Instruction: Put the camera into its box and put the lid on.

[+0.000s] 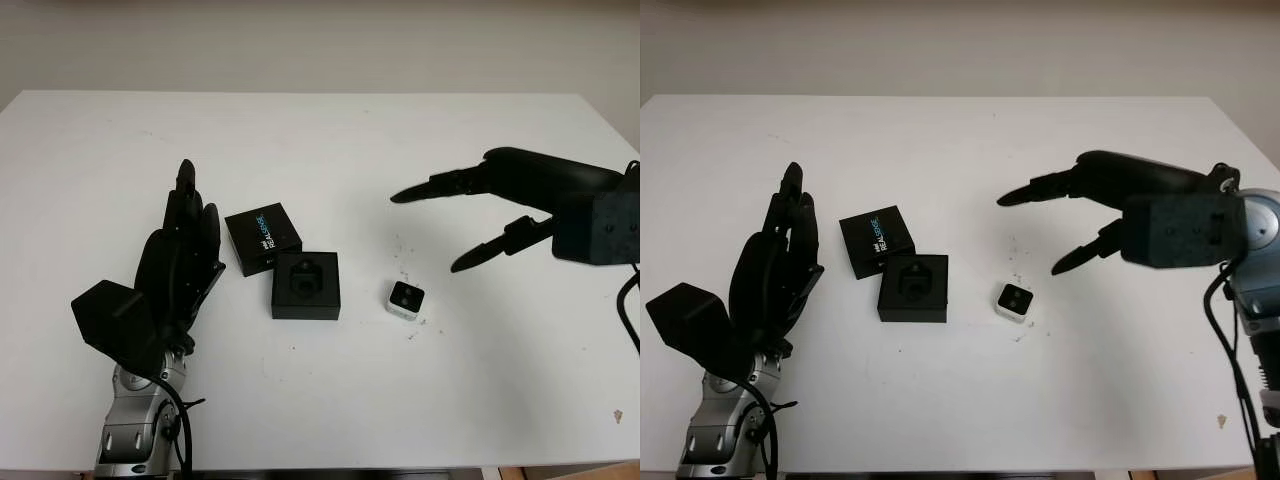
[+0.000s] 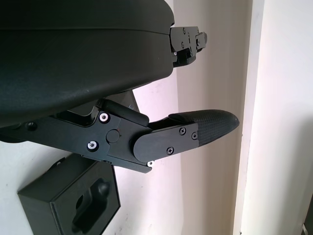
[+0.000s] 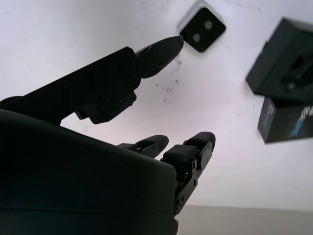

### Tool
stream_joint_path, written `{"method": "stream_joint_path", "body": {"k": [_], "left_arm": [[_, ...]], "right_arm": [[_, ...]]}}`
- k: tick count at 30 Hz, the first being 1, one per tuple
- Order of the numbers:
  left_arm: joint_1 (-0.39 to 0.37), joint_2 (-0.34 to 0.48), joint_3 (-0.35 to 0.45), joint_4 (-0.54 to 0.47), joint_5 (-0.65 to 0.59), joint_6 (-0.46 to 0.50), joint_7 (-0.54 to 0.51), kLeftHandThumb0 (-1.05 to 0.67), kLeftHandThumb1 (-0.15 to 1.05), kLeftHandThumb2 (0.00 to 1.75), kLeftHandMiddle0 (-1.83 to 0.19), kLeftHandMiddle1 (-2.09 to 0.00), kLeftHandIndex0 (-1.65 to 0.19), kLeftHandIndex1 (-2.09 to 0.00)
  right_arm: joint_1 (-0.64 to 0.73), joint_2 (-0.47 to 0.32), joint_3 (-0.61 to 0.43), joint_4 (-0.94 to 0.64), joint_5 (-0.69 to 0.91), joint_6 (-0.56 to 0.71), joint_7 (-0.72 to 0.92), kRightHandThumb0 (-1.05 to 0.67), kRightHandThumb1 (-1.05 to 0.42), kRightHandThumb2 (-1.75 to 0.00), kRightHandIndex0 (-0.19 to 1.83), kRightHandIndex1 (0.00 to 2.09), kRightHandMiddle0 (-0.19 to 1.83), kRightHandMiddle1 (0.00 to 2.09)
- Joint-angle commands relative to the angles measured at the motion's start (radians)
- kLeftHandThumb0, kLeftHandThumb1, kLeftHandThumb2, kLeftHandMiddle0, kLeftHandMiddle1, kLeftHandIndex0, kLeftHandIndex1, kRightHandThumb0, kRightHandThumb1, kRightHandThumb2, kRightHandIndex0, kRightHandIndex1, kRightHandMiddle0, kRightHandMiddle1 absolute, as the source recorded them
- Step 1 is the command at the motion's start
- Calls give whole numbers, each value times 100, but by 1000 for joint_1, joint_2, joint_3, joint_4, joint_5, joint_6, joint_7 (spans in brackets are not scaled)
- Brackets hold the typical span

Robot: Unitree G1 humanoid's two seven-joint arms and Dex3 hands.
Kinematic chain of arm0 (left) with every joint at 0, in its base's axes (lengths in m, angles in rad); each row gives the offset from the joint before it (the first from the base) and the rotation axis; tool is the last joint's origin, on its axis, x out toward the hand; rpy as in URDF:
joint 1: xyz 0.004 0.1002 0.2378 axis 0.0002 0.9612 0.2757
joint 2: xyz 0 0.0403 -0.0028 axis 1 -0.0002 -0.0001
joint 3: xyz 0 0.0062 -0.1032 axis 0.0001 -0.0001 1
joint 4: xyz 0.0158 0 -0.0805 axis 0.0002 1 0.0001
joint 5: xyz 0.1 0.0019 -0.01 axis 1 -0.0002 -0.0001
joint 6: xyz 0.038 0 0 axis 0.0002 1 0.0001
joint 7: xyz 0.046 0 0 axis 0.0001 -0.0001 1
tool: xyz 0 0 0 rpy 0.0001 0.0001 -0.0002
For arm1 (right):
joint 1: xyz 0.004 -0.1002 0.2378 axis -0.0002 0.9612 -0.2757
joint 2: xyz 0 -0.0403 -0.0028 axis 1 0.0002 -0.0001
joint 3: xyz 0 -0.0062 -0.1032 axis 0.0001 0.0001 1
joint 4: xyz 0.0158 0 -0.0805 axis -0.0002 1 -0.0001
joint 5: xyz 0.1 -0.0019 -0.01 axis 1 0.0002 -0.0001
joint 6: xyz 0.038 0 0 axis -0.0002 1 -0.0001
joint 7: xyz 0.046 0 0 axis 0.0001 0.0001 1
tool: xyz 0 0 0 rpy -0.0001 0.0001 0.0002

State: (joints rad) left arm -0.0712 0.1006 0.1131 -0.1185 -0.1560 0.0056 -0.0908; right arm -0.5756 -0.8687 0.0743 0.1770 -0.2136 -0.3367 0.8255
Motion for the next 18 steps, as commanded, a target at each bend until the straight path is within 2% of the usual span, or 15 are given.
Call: {"method": "stream_joint_path", "body": {"k": [1, 7, 18], "left_arm": [[-5, 3, 0, -16, 4, 5, 0, -67, 105, 62, 10, -5, 12, -5], [-10, 4, 1, -16, 5, 4, 0, -67, 105, 62, 9, -6, 11, -5], [-16, 2, 1, -13, 7, 4, 7, -67, 105, 61, 7, -6, 9, -6]], "right_arm": [[13, -22, 19, -22, -39, -43, -15, -37, -80, -7, 45, 9, 48, 7], [52, -9, 56, -39, -115, -164, -74, -34, -81, -6, 46, 9, 49, 7], [109, 14, 83, -11, -104, -248, -125, -29, -82, -6, 47, 9, 51, 7]]}}
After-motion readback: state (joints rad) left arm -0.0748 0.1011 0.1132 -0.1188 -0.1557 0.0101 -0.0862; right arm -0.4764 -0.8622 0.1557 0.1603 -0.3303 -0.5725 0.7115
